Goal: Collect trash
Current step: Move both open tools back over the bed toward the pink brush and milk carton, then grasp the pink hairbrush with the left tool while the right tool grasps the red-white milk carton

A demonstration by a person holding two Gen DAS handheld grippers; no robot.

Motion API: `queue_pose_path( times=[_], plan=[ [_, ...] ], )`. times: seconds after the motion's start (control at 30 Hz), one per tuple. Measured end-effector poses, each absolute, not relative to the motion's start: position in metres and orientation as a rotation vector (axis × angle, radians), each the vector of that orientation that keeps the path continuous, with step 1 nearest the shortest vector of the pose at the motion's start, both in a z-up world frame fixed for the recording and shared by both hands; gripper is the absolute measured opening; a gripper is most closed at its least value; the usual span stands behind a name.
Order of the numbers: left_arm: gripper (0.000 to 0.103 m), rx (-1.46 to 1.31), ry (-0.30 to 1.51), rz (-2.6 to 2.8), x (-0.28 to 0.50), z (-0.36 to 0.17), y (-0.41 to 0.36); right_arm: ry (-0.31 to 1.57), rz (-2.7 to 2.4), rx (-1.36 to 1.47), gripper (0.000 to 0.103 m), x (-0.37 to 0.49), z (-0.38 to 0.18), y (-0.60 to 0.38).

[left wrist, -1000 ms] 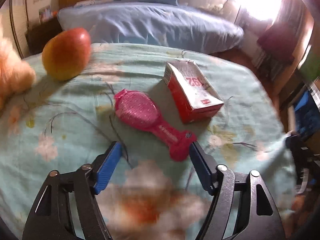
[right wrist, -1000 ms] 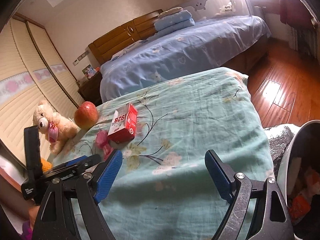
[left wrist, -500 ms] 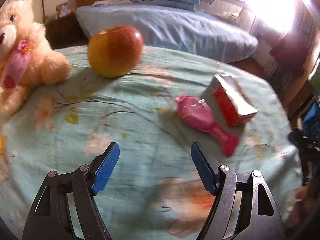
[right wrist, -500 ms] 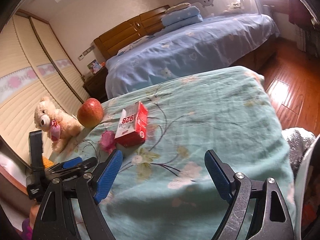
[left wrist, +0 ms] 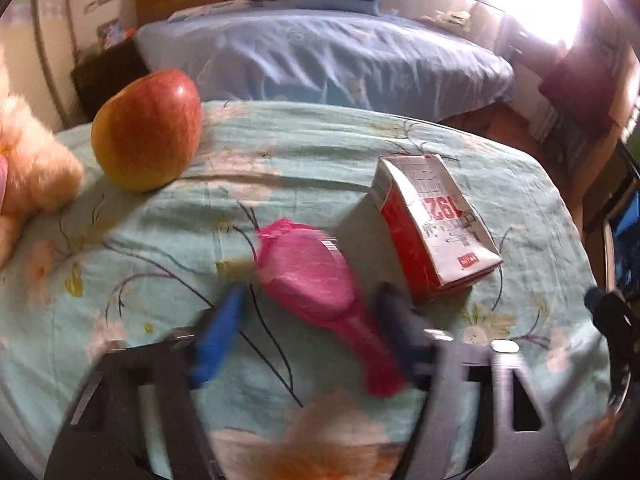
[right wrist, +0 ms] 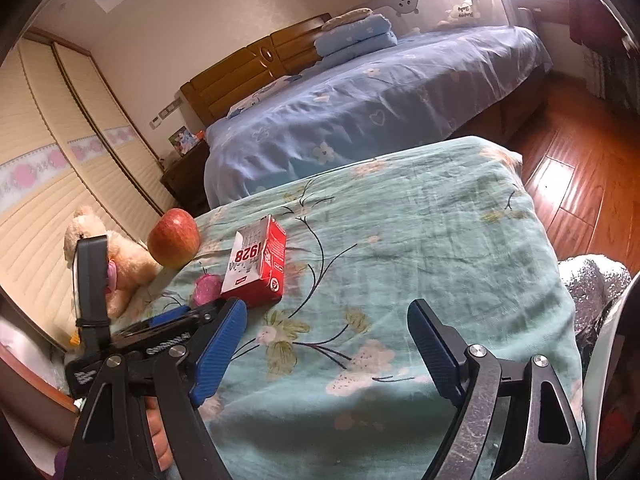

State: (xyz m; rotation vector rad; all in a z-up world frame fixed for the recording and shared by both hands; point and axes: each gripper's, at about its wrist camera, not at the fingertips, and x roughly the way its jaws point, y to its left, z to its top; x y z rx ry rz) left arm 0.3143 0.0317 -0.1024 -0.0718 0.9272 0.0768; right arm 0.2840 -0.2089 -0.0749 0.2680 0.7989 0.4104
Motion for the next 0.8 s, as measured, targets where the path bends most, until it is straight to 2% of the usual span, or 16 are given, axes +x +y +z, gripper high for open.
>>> queue_pose_path(
  times=[0.13, 0.17, 0.23, 0.33, 0.4, 0.43, 0.47, 0.53, 0.63, 0.67, 0.7, 0.77, 0.8],
  plan=[
    [0.024, -0.091, 0.931, -0.023, 0.301, -0.099, 0.053, 0.811, 0.424, 0.257, 0.076, 0.29, -0.078, -0.2],
    [0.023, -0.12, 0.936, -0.051, 0.298, -0.098, 0.061, 0.814, 0.43, 0.254, 0.074, 0.292, -0.079, -0.197],
    [0.023, -0.156, 0.937, -0.089, 0.289, -0.095, 0.075, 0.824, 0.447, 0.239, 0.065, 0.297, -0.081, -0.186],
    [0.024, -0.166, 0.936, -0.057, 0.28, -0.095, 0.083, 0.838, 0.481, 0.221, 0.063, 0.305, -0.084, -0.167],
    [0.031, -0.173, 0.93, -0.049, 0.277, -0.096, 0.085, 0.843, 0.495, 0.199, 0.063, 0.311, -0.085, -0.152],
    [0.04, -0.164, 0.923, -0.04, 0.276, -0.096, 0.083, 0.846, 0.5, 0.192, 0.063, 0.314, -0.085, -0.146],
    [0.053, -0.153, 0.923, -0.028, 0.275, -0.097, 0.081, 0.848, 0.505, 0.184, 0.063, 0.317, -0.086, -0.14],
    [0.062, -0.124, 0.924, -0.006, 0.278, -0.098, 0.074, 0.855, 0.508, 0.151, 0.063, 0.324, -0.087, -0.128],
    [0.062, -0.086, 0.926, 0.023, 0.28, -0.101, 0.07, 0.875, 0.509, 0.107, 0.063, 0.336, -0.093, -0.11],
    [0.059, -0.085, 0.924, 0.026, 0.281, -0.101, 0.07, 0.882, 0.509, 0.09, 0.063, 0.34, -0.095, -0.105],
    [0.054, -0.087, 0.921, 0.032, 0.281, -0.101, 0.071, 0.893, 0.505, 0.06, 0.063, 0.343, -0.099, -0.099],
    [0.037, -0.092, 0.916, 0.057, 0.282, -0.1, 0.076, 0.9, 0.494, 0.02, 0.059, 0.346, -0.105, -0.093],
    [0.037, -0.1, 0.913, 0.067, 0.282, -0.1, 0.078, 0.895, 0.489, 0.011, 0.056, 0.346, -0.104, -0.094]
  ],
)
